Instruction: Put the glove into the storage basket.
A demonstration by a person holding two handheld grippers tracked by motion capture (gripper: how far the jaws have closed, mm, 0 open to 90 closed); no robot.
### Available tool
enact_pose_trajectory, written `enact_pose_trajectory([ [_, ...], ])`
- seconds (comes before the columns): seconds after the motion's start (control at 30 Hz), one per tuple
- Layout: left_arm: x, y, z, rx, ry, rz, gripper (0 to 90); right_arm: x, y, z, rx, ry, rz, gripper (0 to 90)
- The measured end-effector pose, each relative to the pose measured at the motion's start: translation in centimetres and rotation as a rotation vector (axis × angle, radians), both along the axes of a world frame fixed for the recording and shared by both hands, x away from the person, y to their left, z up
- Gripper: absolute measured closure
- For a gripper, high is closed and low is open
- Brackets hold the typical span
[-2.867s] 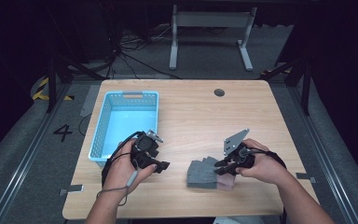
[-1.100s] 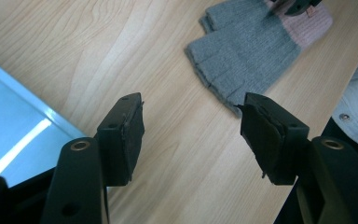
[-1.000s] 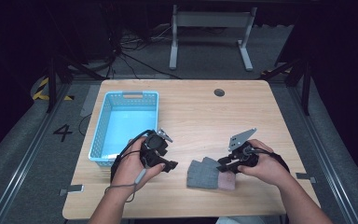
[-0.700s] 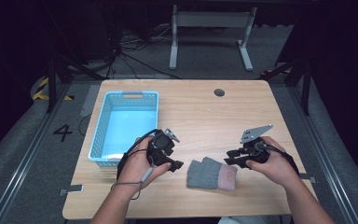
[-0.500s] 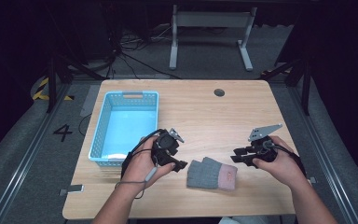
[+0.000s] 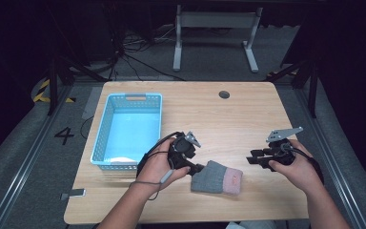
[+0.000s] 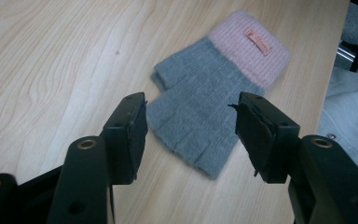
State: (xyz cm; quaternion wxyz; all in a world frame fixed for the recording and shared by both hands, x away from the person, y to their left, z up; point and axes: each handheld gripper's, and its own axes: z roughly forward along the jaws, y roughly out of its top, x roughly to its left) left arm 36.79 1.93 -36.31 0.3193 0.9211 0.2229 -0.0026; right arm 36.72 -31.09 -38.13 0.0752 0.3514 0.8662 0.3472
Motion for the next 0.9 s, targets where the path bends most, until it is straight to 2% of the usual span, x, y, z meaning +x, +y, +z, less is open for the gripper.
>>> enact_pose_trajectory([
  [0.13,0.2,-1.4,-0.5,0.001,0.027,-0.059,43.4,-0.1,-0.7,0.2,0.006,-0.008,-0.018,63.1],
  [0.23,0.5,-2.4,-0.9,-0.024,0.043,-0.104,39.0,-0.1,-0.8,0.3,0.013,-0.004,-0.024,62.7],
  [0.33,0.9,-3.2,-1.5,-0.029,0.056,-0.121,35.7,-0.2,-0.7,0.3,0.022,-0.001,-0.018,62.1],
  [0.5,1.4,-4.8,-3.5,0.028,0.078,-0.125,35.7,0.0,-0.7,0.1,0.019,0.007,-0.017,61.7],
  [0.67,1.7,-5.6,-4.8,0.055,0.082,-0.143,36.8,0.0,-0.6,0.0,0.017,0.012,-0.012,61.3],
  [0.8,1.5,-6.0,-5.5,0.104,0.057,-0.163,38.1,0.0,-0.5,-0.2,0.019,0.025,-0.002,61.4],
  [0.9,1.5,-6.3,-5.8,0.124,0.060,-0.166,37.4,0.0,-0.5,-0.2,0.020,0.028,0.003,60.9],
])
